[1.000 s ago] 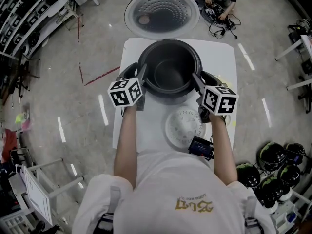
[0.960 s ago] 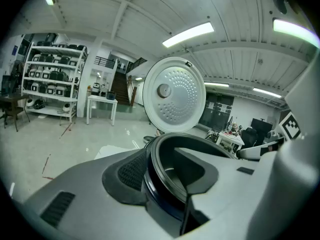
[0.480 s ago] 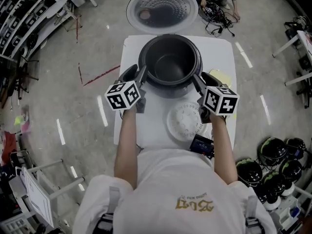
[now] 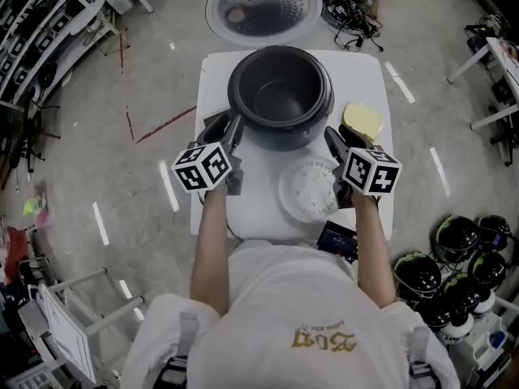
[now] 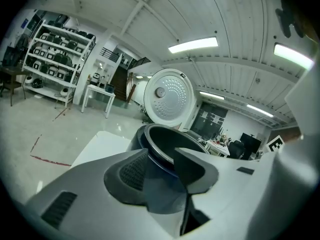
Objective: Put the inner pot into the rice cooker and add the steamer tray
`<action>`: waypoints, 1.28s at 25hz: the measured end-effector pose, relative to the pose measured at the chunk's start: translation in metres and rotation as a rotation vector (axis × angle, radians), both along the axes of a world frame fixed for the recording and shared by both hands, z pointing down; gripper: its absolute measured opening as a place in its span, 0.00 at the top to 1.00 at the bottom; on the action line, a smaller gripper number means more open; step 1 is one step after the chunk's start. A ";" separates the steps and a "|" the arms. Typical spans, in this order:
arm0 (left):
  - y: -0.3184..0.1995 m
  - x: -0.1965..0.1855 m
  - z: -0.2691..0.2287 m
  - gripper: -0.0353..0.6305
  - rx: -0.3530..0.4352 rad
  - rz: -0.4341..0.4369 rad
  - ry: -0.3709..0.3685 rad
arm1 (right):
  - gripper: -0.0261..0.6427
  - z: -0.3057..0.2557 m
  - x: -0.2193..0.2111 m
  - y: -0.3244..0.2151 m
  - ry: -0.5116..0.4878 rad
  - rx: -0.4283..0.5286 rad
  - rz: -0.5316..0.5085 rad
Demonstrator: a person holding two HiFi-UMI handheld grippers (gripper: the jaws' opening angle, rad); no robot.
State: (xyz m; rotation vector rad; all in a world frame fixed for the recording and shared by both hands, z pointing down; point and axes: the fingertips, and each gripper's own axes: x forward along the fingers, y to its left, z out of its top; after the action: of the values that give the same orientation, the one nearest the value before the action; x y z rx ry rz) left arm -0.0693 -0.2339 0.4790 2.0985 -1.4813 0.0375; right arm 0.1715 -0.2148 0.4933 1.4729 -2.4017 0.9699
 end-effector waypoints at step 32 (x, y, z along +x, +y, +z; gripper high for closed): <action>0.085 0.100 0.147 0.71 -0.340 0.375 -0.005 | 0.72 0.142 0.068 0.138 0.007 -0.332 0.221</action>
State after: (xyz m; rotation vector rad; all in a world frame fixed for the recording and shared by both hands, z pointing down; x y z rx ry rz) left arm 0.0302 -0.1487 0.6261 2.0570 -0.9826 0.4067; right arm 0.2398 -0.0772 0.6350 1.6266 -1.9769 1.3312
